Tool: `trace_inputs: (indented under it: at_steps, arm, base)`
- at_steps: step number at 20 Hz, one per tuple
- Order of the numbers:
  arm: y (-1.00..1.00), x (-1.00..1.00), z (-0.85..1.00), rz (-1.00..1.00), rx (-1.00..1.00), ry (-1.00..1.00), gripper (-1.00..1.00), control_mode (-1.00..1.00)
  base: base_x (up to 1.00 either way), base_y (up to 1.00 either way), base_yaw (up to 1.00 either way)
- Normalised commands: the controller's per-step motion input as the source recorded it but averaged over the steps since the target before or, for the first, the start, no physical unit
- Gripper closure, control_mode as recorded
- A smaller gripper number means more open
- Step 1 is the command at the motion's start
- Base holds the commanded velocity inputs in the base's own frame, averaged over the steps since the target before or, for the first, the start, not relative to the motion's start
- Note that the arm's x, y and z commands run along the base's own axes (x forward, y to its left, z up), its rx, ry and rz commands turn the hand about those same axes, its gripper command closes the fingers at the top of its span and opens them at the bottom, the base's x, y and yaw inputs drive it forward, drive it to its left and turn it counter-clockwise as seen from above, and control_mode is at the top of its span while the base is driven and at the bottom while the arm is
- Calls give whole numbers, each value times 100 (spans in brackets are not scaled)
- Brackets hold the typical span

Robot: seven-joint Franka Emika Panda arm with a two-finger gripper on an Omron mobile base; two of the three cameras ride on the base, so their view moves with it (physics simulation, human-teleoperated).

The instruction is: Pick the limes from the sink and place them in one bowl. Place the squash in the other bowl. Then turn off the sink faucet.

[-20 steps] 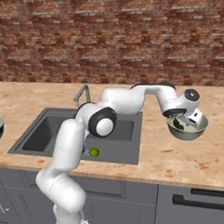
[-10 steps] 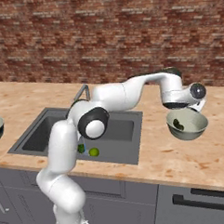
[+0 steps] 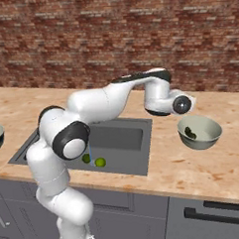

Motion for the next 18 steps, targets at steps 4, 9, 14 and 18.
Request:
trace_inputs:
  at_steps: [4, 9, 14, 18]
  arm:
    - [67, 0, 100, 1, -21, 0, -100, -100]
    - [4, -22, 100, 1, -7, 19, -100, -100]
    - [0, -68, 77, 0, 3, 46, -100, -100]
    - [5, -81, 41, 0, 4, 43, -100, -100]
  base:
    - [0, 0, 0]
    - [0, 0, 0]
    - [0, 0, 0]
    - [0, 0, 0]
